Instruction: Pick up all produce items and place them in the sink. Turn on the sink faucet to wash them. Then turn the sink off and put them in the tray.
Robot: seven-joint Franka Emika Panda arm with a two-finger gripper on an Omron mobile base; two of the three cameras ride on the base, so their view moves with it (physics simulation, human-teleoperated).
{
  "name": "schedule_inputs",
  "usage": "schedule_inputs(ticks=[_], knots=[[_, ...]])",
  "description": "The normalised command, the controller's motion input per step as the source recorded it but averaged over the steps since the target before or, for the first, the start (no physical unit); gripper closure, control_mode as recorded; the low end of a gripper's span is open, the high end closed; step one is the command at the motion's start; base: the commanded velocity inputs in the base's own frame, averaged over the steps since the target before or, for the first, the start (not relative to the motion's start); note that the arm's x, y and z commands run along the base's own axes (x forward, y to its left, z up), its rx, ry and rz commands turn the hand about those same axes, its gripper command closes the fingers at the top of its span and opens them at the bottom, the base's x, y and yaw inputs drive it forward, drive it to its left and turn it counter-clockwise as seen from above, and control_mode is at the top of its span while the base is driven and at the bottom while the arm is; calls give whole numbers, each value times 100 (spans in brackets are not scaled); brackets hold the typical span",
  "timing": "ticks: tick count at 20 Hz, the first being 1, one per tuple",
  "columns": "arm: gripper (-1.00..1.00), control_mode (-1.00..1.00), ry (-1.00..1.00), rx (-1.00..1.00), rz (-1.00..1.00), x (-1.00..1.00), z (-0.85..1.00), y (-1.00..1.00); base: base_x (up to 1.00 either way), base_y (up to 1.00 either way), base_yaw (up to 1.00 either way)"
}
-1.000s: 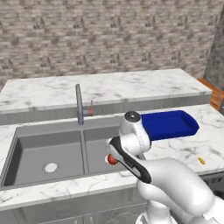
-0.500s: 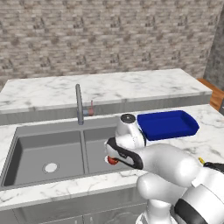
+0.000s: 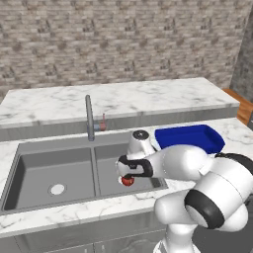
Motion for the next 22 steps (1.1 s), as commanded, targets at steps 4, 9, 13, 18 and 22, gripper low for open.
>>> schedule_inputs(ticks=[4, 9, 13, 18, 22], knots=[[-100, -100, 4, 0, 0, 27, -22, 5, 0, 0, 0], [-100, -100, 3, 0, 0, 22, -23, 4, 0, 0, 0], [-100, -100, 1, 0, 0, 0, -20, 0, 0, 0, 0], [-100, -100, 2, 0, 0, 0, -21, 0, 0, 0, 0], [-100, -100, 3, -1, 0, 0, -20, 0, 0, 0, 0]])
